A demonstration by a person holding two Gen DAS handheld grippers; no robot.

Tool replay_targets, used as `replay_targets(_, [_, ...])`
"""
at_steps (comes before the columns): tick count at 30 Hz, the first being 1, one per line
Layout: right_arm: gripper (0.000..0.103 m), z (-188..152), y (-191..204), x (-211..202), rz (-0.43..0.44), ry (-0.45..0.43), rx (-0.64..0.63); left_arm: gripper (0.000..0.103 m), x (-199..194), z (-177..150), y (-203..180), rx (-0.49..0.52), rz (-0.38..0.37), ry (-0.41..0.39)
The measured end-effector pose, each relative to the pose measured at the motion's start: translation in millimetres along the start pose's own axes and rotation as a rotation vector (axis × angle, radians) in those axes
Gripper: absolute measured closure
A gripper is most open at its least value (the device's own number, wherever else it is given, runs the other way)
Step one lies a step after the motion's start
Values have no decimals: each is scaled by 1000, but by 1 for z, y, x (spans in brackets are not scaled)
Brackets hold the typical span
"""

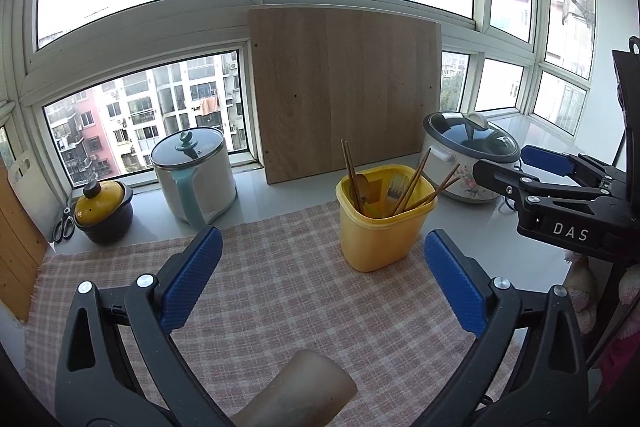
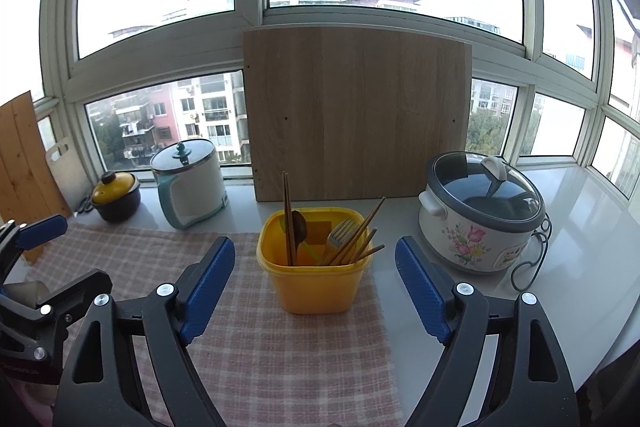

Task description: Organize utensils

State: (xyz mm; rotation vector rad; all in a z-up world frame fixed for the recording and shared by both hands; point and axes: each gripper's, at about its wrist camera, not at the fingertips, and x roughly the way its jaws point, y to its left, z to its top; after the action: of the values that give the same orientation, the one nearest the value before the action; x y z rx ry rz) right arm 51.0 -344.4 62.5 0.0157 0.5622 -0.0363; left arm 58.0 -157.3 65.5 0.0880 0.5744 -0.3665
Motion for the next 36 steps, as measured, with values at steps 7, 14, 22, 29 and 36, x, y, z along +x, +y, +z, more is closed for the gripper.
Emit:
replay_targets(7, [20,-5,-1,2,6,14,17,0,0,-3,-1,-2,9,17])
replay_targets(14, [20,-8,1,2,2,22,10,0,-2,-4,-2,-10,15,26])
replay_targets(22, [20,-14,2,4,-3,44,10,0,-1,-6,-1,-16,24,32])
replay_targets(29, [20,-18,2,6,-4,60,11,0,2,-10,1,-26,30,52])
replay_targets(36, [20,-23,3,8,-5,78,12,0,13,-18,8,-86,28,117])
